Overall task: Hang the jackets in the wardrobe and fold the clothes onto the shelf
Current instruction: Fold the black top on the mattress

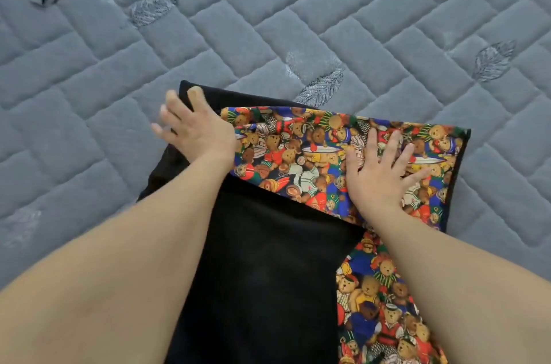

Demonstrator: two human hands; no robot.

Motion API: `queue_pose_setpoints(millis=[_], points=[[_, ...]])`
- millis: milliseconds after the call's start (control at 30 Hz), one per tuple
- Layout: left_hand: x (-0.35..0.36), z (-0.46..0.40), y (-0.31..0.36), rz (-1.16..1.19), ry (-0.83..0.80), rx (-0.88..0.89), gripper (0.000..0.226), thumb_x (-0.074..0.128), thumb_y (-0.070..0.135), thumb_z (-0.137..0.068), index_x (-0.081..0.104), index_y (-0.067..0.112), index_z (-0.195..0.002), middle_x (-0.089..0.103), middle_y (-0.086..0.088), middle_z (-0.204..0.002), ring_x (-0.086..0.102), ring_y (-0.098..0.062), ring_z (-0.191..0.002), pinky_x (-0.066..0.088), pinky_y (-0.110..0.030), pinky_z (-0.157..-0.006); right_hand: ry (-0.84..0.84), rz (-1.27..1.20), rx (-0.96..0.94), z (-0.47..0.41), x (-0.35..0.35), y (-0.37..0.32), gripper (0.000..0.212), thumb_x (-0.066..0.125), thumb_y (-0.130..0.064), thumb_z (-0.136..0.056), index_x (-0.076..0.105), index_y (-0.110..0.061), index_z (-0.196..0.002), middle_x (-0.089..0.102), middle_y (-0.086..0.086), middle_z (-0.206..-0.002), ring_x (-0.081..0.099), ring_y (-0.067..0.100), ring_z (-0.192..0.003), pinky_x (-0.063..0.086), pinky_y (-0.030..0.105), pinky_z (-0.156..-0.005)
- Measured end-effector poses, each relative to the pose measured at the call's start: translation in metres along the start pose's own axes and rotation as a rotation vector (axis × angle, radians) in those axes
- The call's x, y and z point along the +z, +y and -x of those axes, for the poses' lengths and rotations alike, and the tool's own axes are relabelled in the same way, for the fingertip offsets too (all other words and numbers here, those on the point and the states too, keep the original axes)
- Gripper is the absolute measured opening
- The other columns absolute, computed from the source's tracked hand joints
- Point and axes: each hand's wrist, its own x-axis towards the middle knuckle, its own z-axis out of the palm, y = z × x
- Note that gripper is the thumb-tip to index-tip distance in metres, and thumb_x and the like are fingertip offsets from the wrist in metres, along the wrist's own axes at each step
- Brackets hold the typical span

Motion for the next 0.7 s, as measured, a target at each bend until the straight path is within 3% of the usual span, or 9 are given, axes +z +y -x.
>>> queue_pose_setpoints(millis=[67, 100, 167, 233, 367, 500, 600, 700], points=[[0.019, 0.024, 0.016, 0.016, -0.039, 0.324, 0.062, 0.049, 0.027, -0.084, 0.03, 0.024, -0.143, 0.024, -0.012, -0.153, 0.021, -0.034, -0.144, 0.004, -0.064, -0.114, 0.017, 0.039, -0.067, -0.001, 0.01, -0.006, 0.07, -0.003, -0.07, -0.091, -0.005, -0.04, -0.154, -0.013, 0.003, -0.164, -0.016, 0.036, -0.148, -0.009, 0.072, -0.109], [0.03, 0.033, 0.021, -0.001, -0.14, 0.376, 0.065, 0.044, 0.037, -0.088, 0.022, 0.026, -0.148, 0.016, -0.011, -0.157, 0.011, -0.032, -0.148, -0.001, -0.068, -0.113, 0.031, 0.048, -0.081, -0.002, 0.015, -0.009, 0.069, -0.002, -0.069, -0.092, -0.005, -0.039, -0.155, -0.013, 0.004, -0.164, -0.017, 0.035, -0.148, -0.008, 0.071, -0.11], [0.055, 0.038, 0.015, -0.072, -0.335, 0.291, 0.07, 0.03, 0.054, -0.094, 0.004, 0.03, -0.155, -0.006, -0.006, -0.164, -0.013, -0.026, -0.151, -0.008, -0.073, -0.11, 0.077, 0.049, -0.078, -0.004, 0.026, -0.012, 0.068, 0.005, -0.066, -0.094, -0.001, -0.037, -0.156, -0.01, 0.005, -0.164, -0.015, 0.033, -0.149, -0.004, 0.071, -0.111], [0.078, 0.035, 0.002, -0.142, -0.331, 0.292, 0.073, 0.021, 0.06, -0.094, -0.004, 0.03, -0.156, -0.015, -0.005, -0.164, -0.023, -0.024, -0.149, -0.011, -0.076, -0.106, 0.143, 0.023, -0.078, -0.008, 0.036, -0.01, 0.068, 0.013, -0.063, -0.095, 0.006, -0.036, -0.156, -0.003, 0.006, -0.165, -0.008, 0.034, -0.15, -0.001, 0.071, -0.112], [0.094, 0.034, -0.002, -0.189, -0.224, 0.364, 0.074, 0.023, 0.059, -0.094, 0.006, 0.023, -0.157, -0.003, -0.012, -0.164, -0.009, -0.03, -0.152, -0.004, -0.082, -0.102, 0.219, -0.029, -0.12, -0.014, 0.048, -0.009, 0.067, 0.023, -0.058, -0.093, 0.018, -0.032, -0.155, 0.007, 0.007, -0.164, 0.002, 0.035, -0.15, 0.003, 0.071, -0.112], [0.098, 0.035, -0.005, -0.193, -0.219, 0.385, 0.075, 0.026, 0.058, -0.094, 0.006, 0.023, -0.157, -0.001, -0.013, -0.164, -0.007, -0.031, -0.152, -0.002, -0.083, -0.102, 0.247, -0.038, -0.133, -0.014, 0.047, -0.008, 0.068, 0.026, -0.056, -0.093, 0.02, -0.031, -0.155, 0.009, 0.008, -0.164, 0.004, 0.035, -0.151, 0.003, 0.071, -0.112], [0.094, 0.034, -0.003, -0.167, -0.218, 0.406, 0.072, 0.027, 0.056, -0.095, 0.008, 0.023, -0.157, 0.003, -0.013, -0.162, -0.006, -0.031, -0.151, -0.008, -0.08, -0.104, 0.239, -0.036, -0.134, -0.014, 0.045, -0.008, 0.067, 0.026, -0.056, -0.093, 0.018, -0.032, -0.156, 0.008, 0.007, -0.164, 0.004, 0.034, -0.151, 0.003, 0.071, -0.112], [0.092, 0.03, -0.003, -0.154, -0.182, 0.456, 0.06, 0.031, 0.051, -0.097, 0.025, 0.021, -0.149, 0.023, -0.013, -0.15, 0.011, -0.033, -0.146, -0.011, -0.072, -0.107, 0.278, -0.03, -0.141, -0.016, 0.052, -0.005, 0.066, 0.027, -0.055, -0.094, 0.019, -0.032, -0.156, 0.01, 0.007, -0.164, 0.005, 0.033, -0.151, 0.002, 0.07, -0.112]])
